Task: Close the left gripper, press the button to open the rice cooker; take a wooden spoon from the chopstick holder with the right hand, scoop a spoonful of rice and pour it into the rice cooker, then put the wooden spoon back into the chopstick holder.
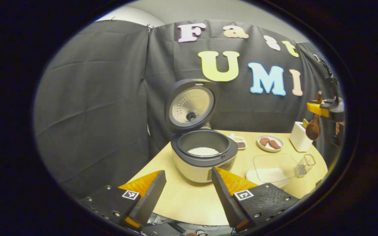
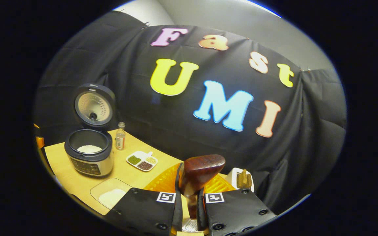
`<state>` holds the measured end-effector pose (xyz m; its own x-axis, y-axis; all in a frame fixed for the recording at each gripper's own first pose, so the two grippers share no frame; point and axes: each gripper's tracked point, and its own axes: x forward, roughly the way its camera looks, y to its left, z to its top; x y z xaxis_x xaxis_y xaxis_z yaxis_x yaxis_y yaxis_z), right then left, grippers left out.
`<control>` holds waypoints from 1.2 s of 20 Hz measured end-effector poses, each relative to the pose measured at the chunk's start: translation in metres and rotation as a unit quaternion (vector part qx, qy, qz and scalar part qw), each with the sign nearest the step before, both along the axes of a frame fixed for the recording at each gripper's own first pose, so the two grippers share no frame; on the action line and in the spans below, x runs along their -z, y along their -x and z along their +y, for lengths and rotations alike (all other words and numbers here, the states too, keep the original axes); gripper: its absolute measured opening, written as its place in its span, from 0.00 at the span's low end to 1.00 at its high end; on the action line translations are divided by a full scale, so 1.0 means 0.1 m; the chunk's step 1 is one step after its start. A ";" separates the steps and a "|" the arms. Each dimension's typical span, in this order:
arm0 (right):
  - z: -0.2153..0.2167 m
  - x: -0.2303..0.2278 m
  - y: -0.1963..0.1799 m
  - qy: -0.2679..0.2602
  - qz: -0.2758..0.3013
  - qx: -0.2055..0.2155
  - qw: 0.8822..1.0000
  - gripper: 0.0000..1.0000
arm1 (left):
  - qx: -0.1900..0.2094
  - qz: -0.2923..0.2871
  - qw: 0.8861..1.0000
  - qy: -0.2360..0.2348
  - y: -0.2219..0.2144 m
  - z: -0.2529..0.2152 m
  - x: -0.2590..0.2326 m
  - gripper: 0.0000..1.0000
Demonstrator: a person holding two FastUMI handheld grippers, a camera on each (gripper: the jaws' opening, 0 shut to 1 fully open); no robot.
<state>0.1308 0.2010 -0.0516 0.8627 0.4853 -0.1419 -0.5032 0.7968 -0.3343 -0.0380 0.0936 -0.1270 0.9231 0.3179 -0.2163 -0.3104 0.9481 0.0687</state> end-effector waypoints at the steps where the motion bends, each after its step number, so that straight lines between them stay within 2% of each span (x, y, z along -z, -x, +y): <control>1: -0.18 0.04 -0.06 -0.010 0.012 0.015 1.000 0.15 | 0.006 0.004 1.000 0.000 0.00 -0.10 -0.01 0.89; 2: -0.37 0.08 -0.08 -0.026 0.023 0.026 0.999 0.16 | 0.010 0.008 1.000 -0.001 -0.01 -0.19 -0.01 0.84; 3: -0.52 0.11 -0.13 -0.047 0.036 0.035 0.998 0.16 | 0.014 0.010 1.000 -0.001 -0.02 -0.28 -0.02 0.94; 4: -0.68 0.17 -0.18 -0.071 0.058 0.046 0.995 0.16 | 0.018 0.012 1.000 -0.002 -0.03 -0.36 -0.03 0.94; 5: -0.80 0.24 -0.23 -0.096 0.083 0.057 0.990 0.19 | 0.021 0.014 1.000 -0.003 -0.04 -0.42 -0.02 0.89; 6: -0.93 0.33 -0.27 -0.124 0.107 0.070 0.984 0.19 | 0.021 0.016 1.000 -0.005 -0.05 -0.48 -0.03 0.89; 8: -1.16 0.46 -0.39 -0.181 0.150 0.095 0.967 0.16 | 0.018 0.015 1.000 -0.006 -0.05 -0.58 -0.08 0.89; 11: -1.37 0.63 -0.62 -0.264 0.209 0.133 0.932 0.19 | 0.008 0.016 1.000 0.007 -0.05 -0.74 -0.09 0.89; 13: -1.44 0.75 -0.73 -0.305 0.238 0.142 0.911 0.19 | -0.006 0.021 1.000 0.013 -0.02 -0.81 -0.08 0.89; 14: -1.44 0.83 -0.74 -0.317 0.255 0.142 0.902 0.19 | -0.015 0.025 1.000 0.012 0.01 -0.83 -0.06 0.89; 15: -1.44 0.94 -0.75 -0.324 0.272 0.143 0.895 0.19 | -0.024 0.027 0.999 0.014 0.02 -0.86 -0.05 0.84; 16: -1.44 1.04 -0.75 -0.328 0.284 0.144 0.890 0.19 | -0.032 0.026 0.999 0.017 0.05 -0.90 -0.05 0.89; 19: -1.35 1.24 -0.77 -0.351 0.307 0.142 0.873 0.19 | -0.052 0.027 0.998 0.031 0.17 -0.98 -0.01 0.89; 20: -1.32 1.32 -0.76 -0.357 0.317 0.145 0.867 0.19 | -0.059 0.026 0.997 0.034 0.20 -0.99 -0.05 0.84; 21: -1.34 1.39 -0.82 -0.360 0.325 0.148 0.862 0.19 | -0.066 0.025 0.997 0.034 0.23 -0.99 -0.09 0.89; 22: -1.33 1.49 -0.79 -0.356 0.331 0.155 0.860 0.18 | -0.074 0.023 0.996 0.032 0.27 -0.97 -0.13 0.89; 23: -1.34 1.55 -0.81 -0.355 0.330 0.162 0.859 0.22 | -0.082 0.021 0.996 0.029 0.32 -0.94 -0.15 0.84; 24: -1.33 1.61 -0.83 -0.350 0.333 0.166 0.860 0.18 | -0.091 0.019 0.995 0.027 0.36 -0.91 -0.18 0.89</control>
<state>0.2133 0.0684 -0.2130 0.8114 0.3948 -0.4311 -0.1025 0.8221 0.5600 -0.0742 0.0023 -0.1089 0.8425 0.4659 -0.2703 -0.4751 0.8793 0.0348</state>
